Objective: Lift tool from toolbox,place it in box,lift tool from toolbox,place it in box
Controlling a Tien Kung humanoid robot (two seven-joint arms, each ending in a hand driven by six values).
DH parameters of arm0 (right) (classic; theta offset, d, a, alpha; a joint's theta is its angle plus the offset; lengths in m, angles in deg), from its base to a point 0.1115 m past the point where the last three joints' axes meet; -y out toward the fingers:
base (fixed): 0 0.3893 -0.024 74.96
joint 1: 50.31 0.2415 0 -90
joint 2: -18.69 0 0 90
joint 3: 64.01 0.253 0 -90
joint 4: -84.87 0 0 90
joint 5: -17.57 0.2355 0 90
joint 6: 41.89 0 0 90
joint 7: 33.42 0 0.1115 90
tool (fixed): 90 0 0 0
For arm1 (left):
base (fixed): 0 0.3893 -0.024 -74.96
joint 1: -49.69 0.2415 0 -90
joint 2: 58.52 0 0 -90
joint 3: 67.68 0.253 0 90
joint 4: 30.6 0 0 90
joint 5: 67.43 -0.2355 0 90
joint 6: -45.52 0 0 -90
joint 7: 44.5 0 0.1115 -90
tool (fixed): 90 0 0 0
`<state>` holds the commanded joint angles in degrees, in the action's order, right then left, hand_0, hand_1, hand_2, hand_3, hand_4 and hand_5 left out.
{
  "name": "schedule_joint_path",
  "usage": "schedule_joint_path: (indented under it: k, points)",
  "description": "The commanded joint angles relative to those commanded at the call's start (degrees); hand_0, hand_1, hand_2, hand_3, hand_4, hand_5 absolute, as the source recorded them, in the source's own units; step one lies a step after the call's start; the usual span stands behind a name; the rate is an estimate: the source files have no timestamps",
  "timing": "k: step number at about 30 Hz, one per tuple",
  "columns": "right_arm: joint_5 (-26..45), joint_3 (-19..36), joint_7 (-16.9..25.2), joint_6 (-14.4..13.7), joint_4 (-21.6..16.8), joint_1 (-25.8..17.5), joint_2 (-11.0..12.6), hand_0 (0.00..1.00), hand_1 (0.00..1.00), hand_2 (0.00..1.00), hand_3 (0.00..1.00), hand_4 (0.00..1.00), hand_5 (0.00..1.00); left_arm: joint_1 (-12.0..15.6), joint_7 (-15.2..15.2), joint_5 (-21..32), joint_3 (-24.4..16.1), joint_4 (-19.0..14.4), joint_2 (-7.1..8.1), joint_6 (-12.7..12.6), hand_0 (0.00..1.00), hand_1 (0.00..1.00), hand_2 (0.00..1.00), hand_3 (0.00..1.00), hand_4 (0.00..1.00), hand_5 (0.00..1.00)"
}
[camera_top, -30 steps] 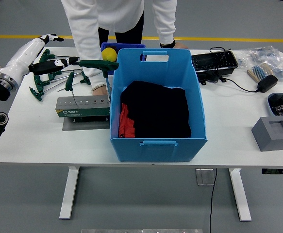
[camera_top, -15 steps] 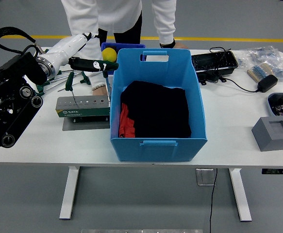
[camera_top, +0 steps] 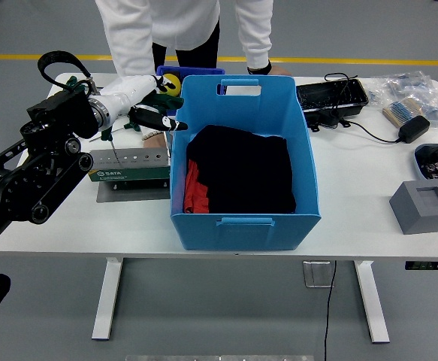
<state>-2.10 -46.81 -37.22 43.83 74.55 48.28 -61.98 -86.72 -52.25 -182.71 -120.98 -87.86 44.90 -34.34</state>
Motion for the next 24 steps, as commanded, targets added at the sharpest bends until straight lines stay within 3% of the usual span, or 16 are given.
schedule_joint_path:
  k: [5, 6, 11, 12, 23, 24]
  points:
    - [-0.35, 0.22, -0.04, 0.02, 0.0, 0.04, 0.08, 0.697, 0.68, 0.741, 0.583, 0.832, 0.684, -0.8, -0.23, -0.77, 1.12, 1.55, 0.25, -0.22, 0.559, 0.568, 0.565, 0.678, 0.998, 0.688]
    - [-0.51, 0.37, -0.06, 0.01, 0.0, 0.06, 0.08, 0.697, 0.68, 0.741, 0.583, 0.831, 0.683, -0.87, -0.42, -0.78, 1.27, 1.82, 0.29, 0.09, 0.463, 0.429, 0.43, 0.582, 0.998, 0.696]
    - [0.0, -0.29, 0.05, -0.03, 0.0, 0.11, 0.14, 0.697, 0.68, 0.741, 0.583, 0.831, 0.683, -1.23, -0.93, -0.21, 1.96, 2.59, 0.26, 0.84, 0.463, 0.429, 0.43, 0.582, 0.998, 0.696]
    - [0.05, -0.38, 0.07, -0.04, 0.0, 0.13, 0.15, 0.697, 0.679, 0.739, 0.581, 0.831, 0.684, -1.31, -1.07, -0.23, 2.0, 2.67, 0.2, 0.99, 0.384, 0.364, 0.365, 0.498, 0.998, 0.703]
    - [0.13, -0.72, 0.09, -0.05, 0.0, 0.21, 0.22, 0.697, 0.679, 0.74, 0.582, 0.831, 0.683, -2.54, -2.22, 1.83, 2.92, 4.05, -0.6, 2.12, 0.332, 0.335, 0.325, 0.455, 0.998, 0.711]
    - [-0.03, -0.58, 0.06, -0.03, 0.0, 0.23, 0.24, 0.698, 0.677, 0.74, 0.581, 0.83, 0.684, -2.61, -2.25, 2.01, 3.05, 4.11, -0.64, 2.05, 0.276, 0.223, 0.247, 0.36, 0.998, 0.711]
